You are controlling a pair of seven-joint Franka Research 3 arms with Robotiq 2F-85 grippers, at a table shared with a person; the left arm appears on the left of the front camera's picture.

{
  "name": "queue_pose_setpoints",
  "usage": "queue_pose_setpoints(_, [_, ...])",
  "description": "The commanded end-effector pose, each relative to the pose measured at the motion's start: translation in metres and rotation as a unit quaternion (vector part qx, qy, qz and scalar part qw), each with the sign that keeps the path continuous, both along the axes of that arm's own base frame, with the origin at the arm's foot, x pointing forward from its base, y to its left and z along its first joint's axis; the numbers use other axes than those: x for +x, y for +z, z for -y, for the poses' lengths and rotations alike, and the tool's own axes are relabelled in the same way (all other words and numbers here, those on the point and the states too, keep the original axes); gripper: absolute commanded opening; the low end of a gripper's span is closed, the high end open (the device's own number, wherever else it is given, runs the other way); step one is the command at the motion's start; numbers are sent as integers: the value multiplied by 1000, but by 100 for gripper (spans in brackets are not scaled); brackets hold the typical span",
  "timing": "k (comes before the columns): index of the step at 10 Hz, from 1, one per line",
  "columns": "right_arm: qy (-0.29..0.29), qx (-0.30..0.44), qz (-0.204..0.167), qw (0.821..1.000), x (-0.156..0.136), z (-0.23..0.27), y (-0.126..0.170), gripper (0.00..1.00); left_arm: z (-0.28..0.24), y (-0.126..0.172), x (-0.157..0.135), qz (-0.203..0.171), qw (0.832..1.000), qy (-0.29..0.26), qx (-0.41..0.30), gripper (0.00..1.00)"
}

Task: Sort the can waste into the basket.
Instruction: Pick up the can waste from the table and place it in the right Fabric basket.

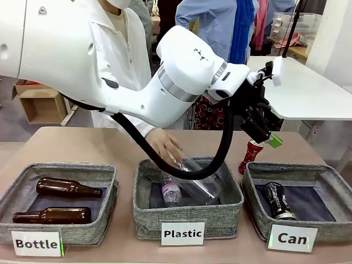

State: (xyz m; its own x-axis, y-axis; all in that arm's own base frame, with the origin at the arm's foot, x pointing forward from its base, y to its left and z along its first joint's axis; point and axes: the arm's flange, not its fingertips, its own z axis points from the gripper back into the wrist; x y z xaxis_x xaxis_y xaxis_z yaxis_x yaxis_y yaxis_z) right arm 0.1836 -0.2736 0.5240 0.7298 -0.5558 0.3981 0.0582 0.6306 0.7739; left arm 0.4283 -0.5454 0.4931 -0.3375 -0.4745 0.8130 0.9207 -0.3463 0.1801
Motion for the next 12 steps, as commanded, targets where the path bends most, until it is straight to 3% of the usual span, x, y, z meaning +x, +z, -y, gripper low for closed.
queue_pose_setpoints(1, [-25, 11, -4, 1000, -9, 11, 2, 100, -13, 2, -11, -11, 1000, -8, -24, 100])
queue_pose_setpoints(5, [-14, 12, 4, 1000, -4, 3, 14, 100, -24, 9, -6, -45, 997, 27, -52, 100])
queue_pose_setpoints(6, [-4, 3, 4, 1000, -1, -3, 14, 100, -30, 11, -8, -67, 996, 29, -49, 100])
queue_pose_setpoints(8, [32, -2, 1, 999, 16, -27, 16, 100, -63, 12, -8, -151, 987, 49, 10, 100])
queue_pose_setpoints(10, [83, -38, -15, 996, 46, -72, 15, 100, -138, 10, 0, -204, 973, 96, 52, 100])
queue_pose_setpoints(12, [168, -75, -47, 982, 80, -134, 4, 100, -240, 12, 6, -243, 954, 174, 29, 100])
